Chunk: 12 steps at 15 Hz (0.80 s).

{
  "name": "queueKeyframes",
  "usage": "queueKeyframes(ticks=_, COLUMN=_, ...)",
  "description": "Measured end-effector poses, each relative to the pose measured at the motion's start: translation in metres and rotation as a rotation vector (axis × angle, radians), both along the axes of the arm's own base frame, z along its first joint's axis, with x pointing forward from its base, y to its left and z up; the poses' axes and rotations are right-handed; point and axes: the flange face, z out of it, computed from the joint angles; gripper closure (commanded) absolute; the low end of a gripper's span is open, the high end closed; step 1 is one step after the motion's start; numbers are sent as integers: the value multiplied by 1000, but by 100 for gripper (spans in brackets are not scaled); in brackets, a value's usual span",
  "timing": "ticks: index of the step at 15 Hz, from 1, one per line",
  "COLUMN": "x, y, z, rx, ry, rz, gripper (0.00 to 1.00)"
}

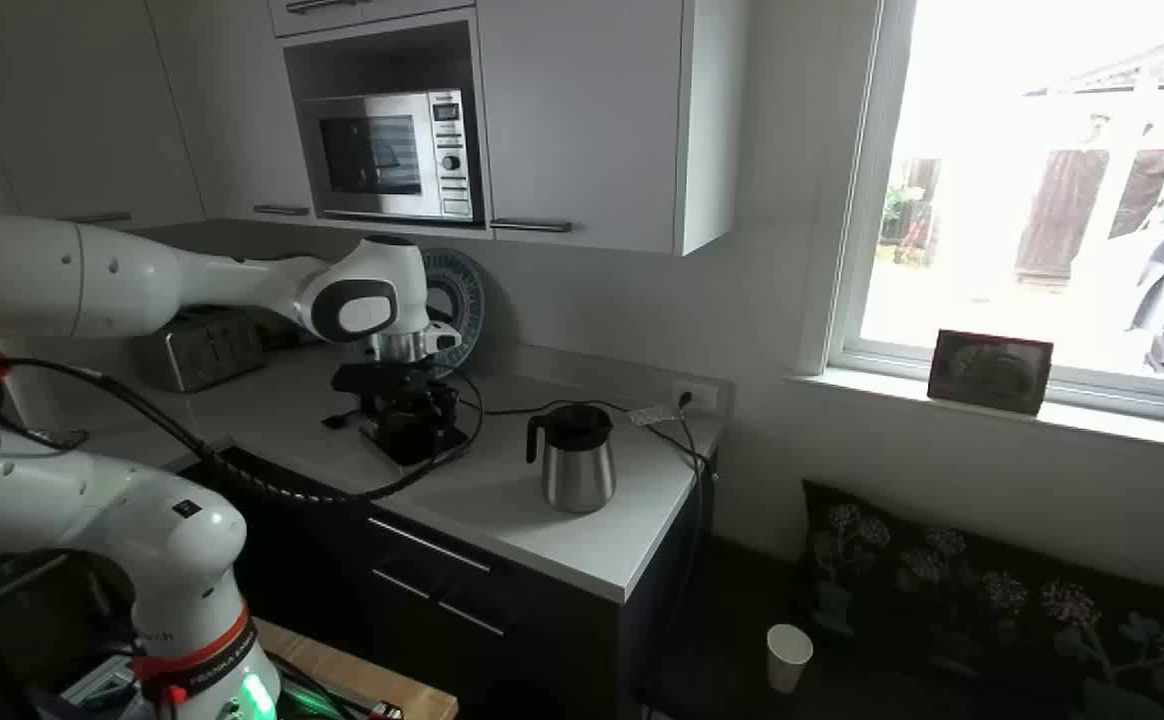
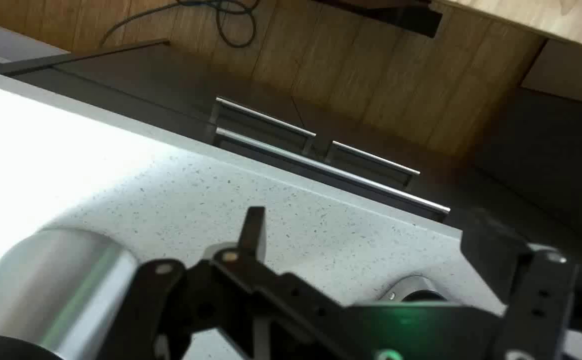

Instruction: Turn the kettle

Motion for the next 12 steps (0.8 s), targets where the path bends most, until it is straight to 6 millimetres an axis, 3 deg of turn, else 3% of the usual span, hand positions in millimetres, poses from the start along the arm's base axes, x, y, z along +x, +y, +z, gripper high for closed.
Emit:
queueKeyframes(ticks=8, x=0, y=0, z=0, rx=0, ry=0, rz=0, gripper=0)
queueKeyframes(ticks=12, x=16, y=2, z=-5, rx=-22, ry=-21, rz=-179, gripper=0)
